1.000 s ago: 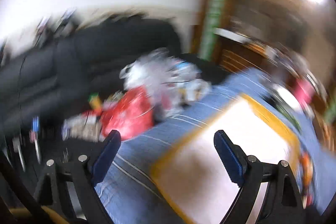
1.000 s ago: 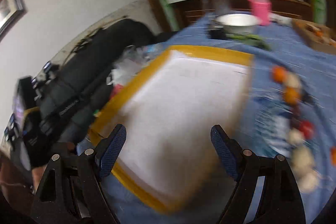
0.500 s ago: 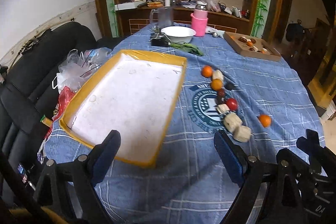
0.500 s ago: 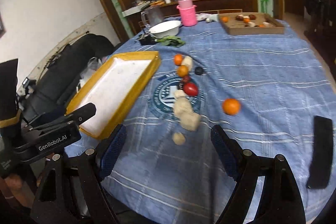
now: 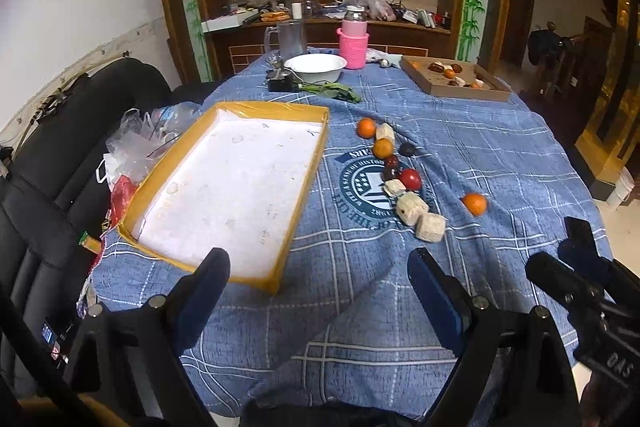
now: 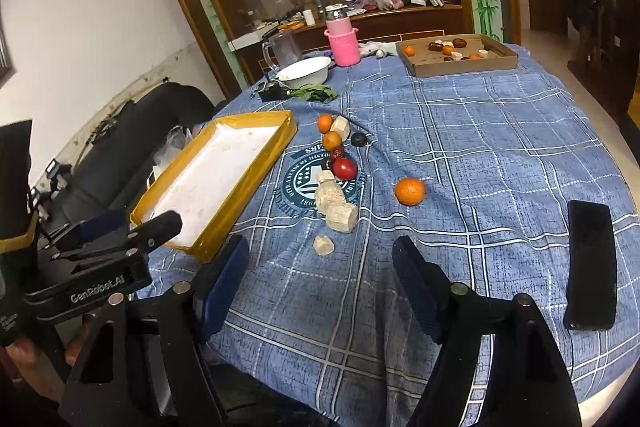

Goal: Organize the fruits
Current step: 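Grasp an orange with the right tool while the left tool grasps a beige cylinder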

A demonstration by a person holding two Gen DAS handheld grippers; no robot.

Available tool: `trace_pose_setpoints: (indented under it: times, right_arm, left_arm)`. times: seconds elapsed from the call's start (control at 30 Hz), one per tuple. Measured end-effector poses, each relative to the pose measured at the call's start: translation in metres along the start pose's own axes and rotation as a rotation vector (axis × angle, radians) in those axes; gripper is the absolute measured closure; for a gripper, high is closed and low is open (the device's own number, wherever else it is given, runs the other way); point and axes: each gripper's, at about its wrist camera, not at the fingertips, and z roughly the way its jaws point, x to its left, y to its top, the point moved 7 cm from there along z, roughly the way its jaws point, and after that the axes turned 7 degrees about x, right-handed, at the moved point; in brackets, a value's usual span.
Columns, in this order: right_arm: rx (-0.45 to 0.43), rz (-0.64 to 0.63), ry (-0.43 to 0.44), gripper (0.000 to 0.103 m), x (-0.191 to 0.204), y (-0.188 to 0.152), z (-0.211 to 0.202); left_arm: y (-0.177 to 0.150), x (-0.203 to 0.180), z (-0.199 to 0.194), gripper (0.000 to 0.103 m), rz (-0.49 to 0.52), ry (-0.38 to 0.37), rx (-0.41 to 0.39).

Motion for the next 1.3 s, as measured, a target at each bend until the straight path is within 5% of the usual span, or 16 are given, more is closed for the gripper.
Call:
trace_pose_setpoints:
  times: [0.23,0.83,1.3]
  right_arm:
    - [0.024,0.032,0.007,0.044,-0.012,0.002,0.016]
    - [0.150,0.146,-0.018,0.058,-0.071,0.029,0.095]
    - [0.193,0.231,-0.046,0.062,-0.104,0.045,0.140]
  left_arm:
    - [0.003,-0.008,0.012,0.011,0.031,-0.017,0.019]
    - [0.032,-0.050,0.106,0.017,0.106,-0.150,0.235]
    - [0.048,-0.083,0.155,0.041,0.103,-0.286,0.371]
